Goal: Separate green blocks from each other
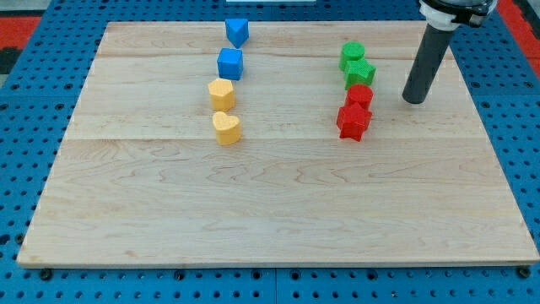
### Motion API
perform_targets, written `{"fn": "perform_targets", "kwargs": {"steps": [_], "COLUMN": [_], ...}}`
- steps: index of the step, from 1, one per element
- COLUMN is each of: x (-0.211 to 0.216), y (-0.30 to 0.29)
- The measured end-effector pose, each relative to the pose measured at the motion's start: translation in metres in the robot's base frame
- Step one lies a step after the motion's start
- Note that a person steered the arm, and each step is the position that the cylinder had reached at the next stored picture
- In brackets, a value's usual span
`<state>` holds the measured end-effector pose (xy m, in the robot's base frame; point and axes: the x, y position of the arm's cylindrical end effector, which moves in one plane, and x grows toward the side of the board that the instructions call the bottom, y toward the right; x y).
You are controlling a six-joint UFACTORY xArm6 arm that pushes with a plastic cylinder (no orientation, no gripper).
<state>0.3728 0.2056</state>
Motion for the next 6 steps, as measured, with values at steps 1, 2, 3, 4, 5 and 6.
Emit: {"fn": "perform_targets", "kwargs": {"steps": [1,2,3,4,5,6], "x": [0.0,-0.024,-0.057,-0.071,-0.074,-0.082], "y": [0.004,0.004,0.001,-0.025,-0.09,-0.095]}}
